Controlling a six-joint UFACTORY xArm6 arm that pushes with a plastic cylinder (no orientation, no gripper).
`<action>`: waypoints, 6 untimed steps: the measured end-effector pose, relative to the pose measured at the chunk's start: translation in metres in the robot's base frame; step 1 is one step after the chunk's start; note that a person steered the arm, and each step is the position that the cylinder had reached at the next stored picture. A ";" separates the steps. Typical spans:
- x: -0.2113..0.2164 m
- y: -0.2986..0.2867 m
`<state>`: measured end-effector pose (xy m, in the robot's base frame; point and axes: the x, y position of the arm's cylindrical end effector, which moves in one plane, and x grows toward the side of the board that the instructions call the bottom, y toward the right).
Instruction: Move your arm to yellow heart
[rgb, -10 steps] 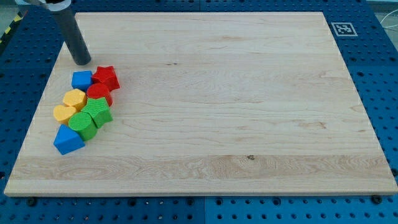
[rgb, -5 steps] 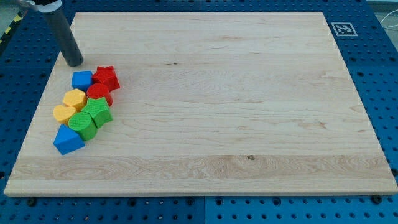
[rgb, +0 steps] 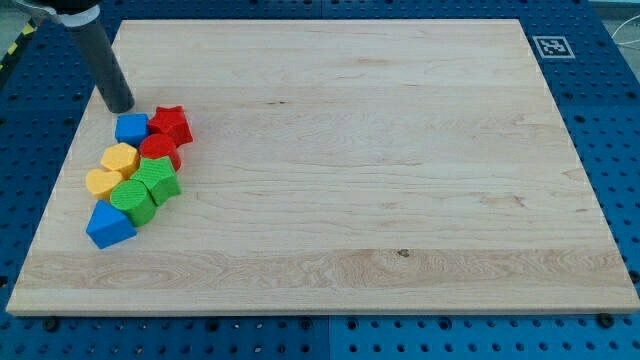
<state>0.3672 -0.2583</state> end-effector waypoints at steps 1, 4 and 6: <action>0.006 -0.011; 0.074 -0.015; 0.103 -0.016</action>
